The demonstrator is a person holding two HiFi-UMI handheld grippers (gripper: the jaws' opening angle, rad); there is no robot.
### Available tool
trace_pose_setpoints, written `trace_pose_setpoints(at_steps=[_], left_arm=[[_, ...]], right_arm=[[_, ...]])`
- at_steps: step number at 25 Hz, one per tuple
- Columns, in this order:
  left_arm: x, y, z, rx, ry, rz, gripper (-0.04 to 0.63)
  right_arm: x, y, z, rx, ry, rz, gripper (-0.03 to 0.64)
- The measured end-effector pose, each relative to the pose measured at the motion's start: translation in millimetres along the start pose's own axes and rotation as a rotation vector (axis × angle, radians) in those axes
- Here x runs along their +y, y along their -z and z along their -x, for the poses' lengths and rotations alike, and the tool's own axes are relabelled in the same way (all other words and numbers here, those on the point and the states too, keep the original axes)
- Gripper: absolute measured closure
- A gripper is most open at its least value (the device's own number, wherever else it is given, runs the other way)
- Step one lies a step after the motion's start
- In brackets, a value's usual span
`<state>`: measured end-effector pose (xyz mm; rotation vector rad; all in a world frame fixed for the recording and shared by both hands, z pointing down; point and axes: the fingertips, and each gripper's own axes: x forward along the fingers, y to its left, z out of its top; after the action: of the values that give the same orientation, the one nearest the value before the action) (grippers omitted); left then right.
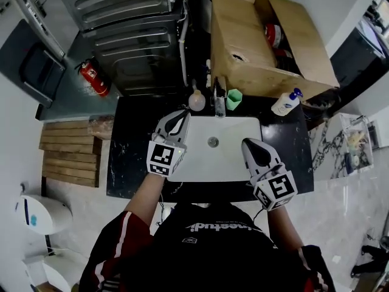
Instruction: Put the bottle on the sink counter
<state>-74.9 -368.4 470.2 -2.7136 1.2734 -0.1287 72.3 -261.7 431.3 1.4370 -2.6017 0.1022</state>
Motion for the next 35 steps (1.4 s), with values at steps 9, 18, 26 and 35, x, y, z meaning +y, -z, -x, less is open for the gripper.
trace_pose_setpoints(at_steps=[9, 18, 26, 35], left_arm=[[-38.1, -49.0, 97.0, -0.001, 0.006, 0.075, 0.581], [-91.9, -76.7, 154.2, -0.025, -0.001, 0.148, 0.58], [-158.5, -89.5, 175.3, -0.012, -0.017, 0.14, 0.58], [-206.4, -92.4, 196.8, 0.004, -0.027, 0.122, 0.58]], right_arm=[[28.0, -28.5, 48.7, -0.075, -0.005, 0.025, 0.577], [16.6, -36.2, 113.5, -0.119, 0.029, 0.014, 0.577], [16.1, -14.5, 185.4, -0.118, 0.025, -0.007, 0.577], [18.7, -1.3, 229.2, -0.1, 0.035, 0.003, 0.577]])
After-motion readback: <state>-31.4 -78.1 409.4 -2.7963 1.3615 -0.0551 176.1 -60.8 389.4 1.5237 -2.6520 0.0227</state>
